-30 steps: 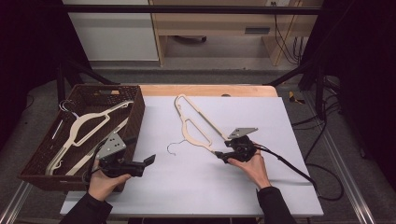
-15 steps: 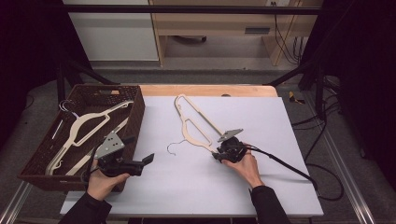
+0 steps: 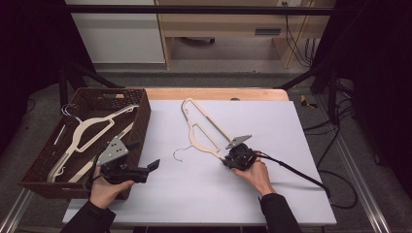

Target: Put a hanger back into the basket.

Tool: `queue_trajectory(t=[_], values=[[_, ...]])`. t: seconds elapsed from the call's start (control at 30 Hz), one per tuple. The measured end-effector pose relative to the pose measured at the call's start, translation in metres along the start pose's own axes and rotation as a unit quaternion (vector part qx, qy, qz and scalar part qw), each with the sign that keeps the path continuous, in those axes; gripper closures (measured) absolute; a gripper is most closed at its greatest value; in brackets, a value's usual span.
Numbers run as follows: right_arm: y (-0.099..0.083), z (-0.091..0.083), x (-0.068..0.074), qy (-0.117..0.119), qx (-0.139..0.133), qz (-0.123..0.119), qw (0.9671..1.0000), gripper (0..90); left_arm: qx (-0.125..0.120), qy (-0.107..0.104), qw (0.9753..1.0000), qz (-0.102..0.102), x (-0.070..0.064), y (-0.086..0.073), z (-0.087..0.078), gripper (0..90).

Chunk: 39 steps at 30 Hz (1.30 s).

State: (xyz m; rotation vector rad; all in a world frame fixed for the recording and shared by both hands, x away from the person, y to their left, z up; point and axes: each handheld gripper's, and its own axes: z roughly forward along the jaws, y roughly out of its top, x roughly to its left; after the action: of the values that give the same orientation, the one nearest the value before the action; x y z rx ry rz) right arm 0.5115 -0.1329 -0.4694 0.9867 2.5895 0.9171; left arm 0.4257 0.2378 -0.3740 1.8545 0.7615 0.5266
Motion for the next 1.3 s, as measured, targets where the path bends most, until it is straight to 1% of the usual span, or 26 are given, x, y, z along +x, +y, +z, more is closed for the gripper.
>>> queue_trajectory(t=[0.03,0.1,0.17,0.2,0.23,0.3,0.37,0.4,0.43,0.47,0.53,0.57,0.6,0.67,0.77,0.87,0.9,0.93,0.97,1.0,1.03,1.07,1.17,1.23,1.27,1.3], values=[[0.000,0.000,0.000,0.000,0.000,0.000,1.0000,79.3,0.000,0.000,1.0000,0.001,0.000,0.000,0.000,6.0],[0.000,0.000,0.000,0.001,0.002,0.003,1.0000,79.4,0.000,0.000,1.0000,0.004,-0.001,0.001,-0.001,6.0],[0.001,0.000,0.000,0.000,0.002,0.011,0.9999,79.5,0.000,0.000,1.0000,0.005,0.000,0.001,-0.001,6.0],[0.001,-0.001,0.000,0.002,0.004,0.022,0.9997,79.5,0.000,0.000,1.0000,0.005,0.000,0.001,-0.002,6.0],[0.001,-0.001,-0.002,0.006,0.003,0.013,0.9999,79.6,0.000,0.000,1.0000,0.005,0.000,0.001,-0.002,6.0],[0.001,-0.002,-0.002,0.010,0.005,0.021,0.9997,79.7,-0.001,0.001,1.0000,0.005,0.001,0.001,-0.003,6.0],[0.001,-0.005,-0.003,0.014,0.004,0.019,0.9997,79.8,0.000,0.001,1.0000,0.004,0.001,0.001,-0.004,6.0],[0.002,-0.007,-0.003,0.020,0.001,0.027,0.9994,79.8,-0.001,0.001,1.0000,0.004,0.001,0.001,-0.004,6.0],[0.002,-0.009,-0.004,0.027,-0.003,0.029,0.9992,79.8,-0.001,0.001,1.0000,0.005,0.001,0.001,-0.004,6.0],[0.003,-0.013,-0.004,0.040,-0.010,0.036,0.9985,79.9,0.000,0.001,1.0000,0.007,0.001,0.002,-0.004,6.0],[0.004,-0.021,-0.006,0.052,-0.022,0.039,0.9976,79.9,0.001,0.000,1.0000,0.009,0.000,0.002,-0.004,6.0],[0.004,-0.022,-0.007,0.054,-0.024,0.040,0.9975,79.9,0.003,0.000,0.9999,0.013,0.000,0.003,-0.003,6.0],[0.005,-0.027,-0.008,0.061,-0.026,0.036,0.9971,79.9,0.007,-0.001,0.9998,0.017,-0.001,0.003,-0.002,5.9],[0.006,-0.034,-0.009,0.070,-0.031,0.041,0.9962,79.9,0.012,-0.004,0.9996,0.025,-0.004,0.005,0.001,6.0],[0.007,-0.040,-0.010,0.078,-0.034,0.044,0.9954,79.9,0.025,-0.009,0.9989,0.039,-0.011,0.009,0.010,5.9],[0.007,-0.042,-0.011,0.079,-0.029,0.046,0.9954,79.9,0.041,-0.013,0.9969,0.066,-0.022,0.015,0.023,6.0],[0.007,-0.043,-0.010,0.079,-0.030,0.048,0.9953,79.9,0.043,-0.018,0.9965,0.069,-0.026,0.018,0.028,6.1],[0.008,-0.044,-0.010,0.078,-0.030,0.050,0.9952,79.9,0.049,-0.023,0.9954,0.079,-0.030,0.020,0.034,6.3],[0.007,-0.045,-0.010,0.076,-0.031,0.047,0.9955,80.0,0.050,-0.027,0.9951,0.081,-0.035,0.022,0.040,6.3],[0.008,-0.046,-0.010,0.076,-0.033,0.051,0.9952,80.0,0.052,-0.029,0.9945,0.087,-0.039,0.024,0.046,6.5],[0.007,-0.048,-0.010,0.076,-0.033,0.046,0.9955,79.9,0.056,-0.032,0.9938,0.091,-0.043,0.026,0.052,6.5],[0.008,-0.049,-0.010,0.077,-0.037,0.050,0.9951,79.9,0.059,-0.035,0.9931,0.095,-0.047,0.027,0.057,6.6],[0.007,-0.052,-0.009,0.078,-0.037,0.048,0.9951,79.9,0.073,-0.042,0.9906,0.107,-0.056,0.028,0.076,7.2],[0.007,-0.053,-0.009,0.077,-0.036,0.045,0.9954,79.9,0.084,-0.042,0.9887,0.117,-0.060,0.027,0.089,7.9],[0.008,-0.053,-0.008,0.076,-0.038,0.049,0.9951,79.9,0.094,-0.039,0.9866,0.128,-0.061,0.026,0.096,8.5],[0.007,-0.053,-0.009,0.078,-0.037,0.046,0.9952,79.9,0.106,-0.038,0.9841,0.138,-0.061,0.025,0.103,9.0]])
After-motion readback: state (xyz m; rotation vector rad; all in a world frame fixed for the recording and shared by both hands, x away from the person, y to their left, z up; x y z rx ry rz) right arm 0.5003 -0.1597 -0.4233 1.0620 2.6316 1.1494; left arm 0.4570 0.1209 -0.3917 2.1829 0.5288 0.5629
